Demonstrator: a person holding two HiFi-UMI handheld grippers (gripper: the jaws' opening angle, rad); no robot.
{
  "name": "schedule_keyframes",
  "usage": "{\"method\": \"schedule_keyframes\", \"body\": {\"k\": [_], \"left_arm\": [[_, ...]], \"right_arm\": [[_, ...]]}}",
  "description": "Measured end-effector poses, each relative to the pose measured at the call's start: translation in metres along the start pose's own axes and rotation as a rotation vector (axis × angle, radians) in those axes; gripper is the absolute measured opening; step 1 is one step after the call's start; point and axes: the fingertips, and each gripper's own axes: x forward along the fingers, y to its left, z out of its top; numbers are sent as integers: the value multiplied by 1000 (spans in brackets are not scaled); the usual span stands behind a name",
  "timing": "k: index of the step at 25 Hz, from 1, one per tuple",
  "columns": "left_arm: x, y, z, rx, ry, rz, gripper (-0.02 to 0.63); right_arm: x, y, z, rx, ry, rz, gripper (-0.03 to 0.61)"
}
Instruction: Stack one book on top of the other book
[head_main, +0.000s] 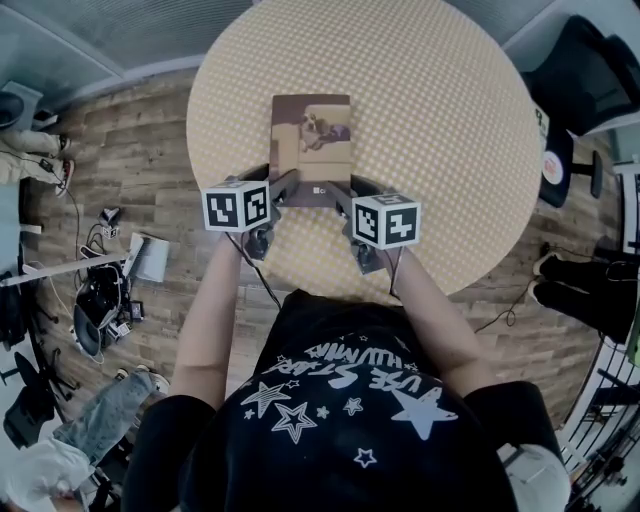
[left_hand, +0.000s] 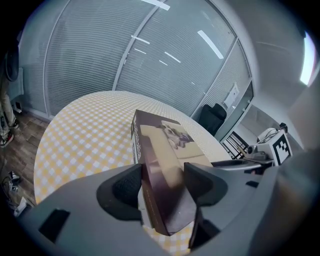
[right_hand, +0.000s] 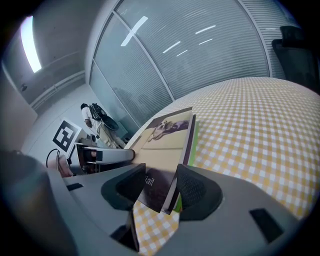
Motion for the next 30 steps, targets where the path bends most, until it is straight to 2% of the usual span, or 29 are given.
{"method": "schedule_keyframes", "body": {"k": [11, 16, 19, 24, 30], "left_arm": [[-7, 0, 9, 134, -81, 78, 264], [-18, 4, 17, 175, -153, 146, 250], [-28, -1, 23, 149, -199, 139, 250], [-36, -18, 29, 182, -243, 124, 235], [-39, -39, 28, 182, -274, 91, 212]], "right_arm": [[2, 2, 3, -44, -3, -35, 213], [-7, -5, 6, -50, -23, -52, 218], [-18, -12, 10, -24, -60, -58, 218], [-45, -20, 23, -10, -132, -65, 217], [-78, -24, 31, -16, -195, -58, 208]]}}
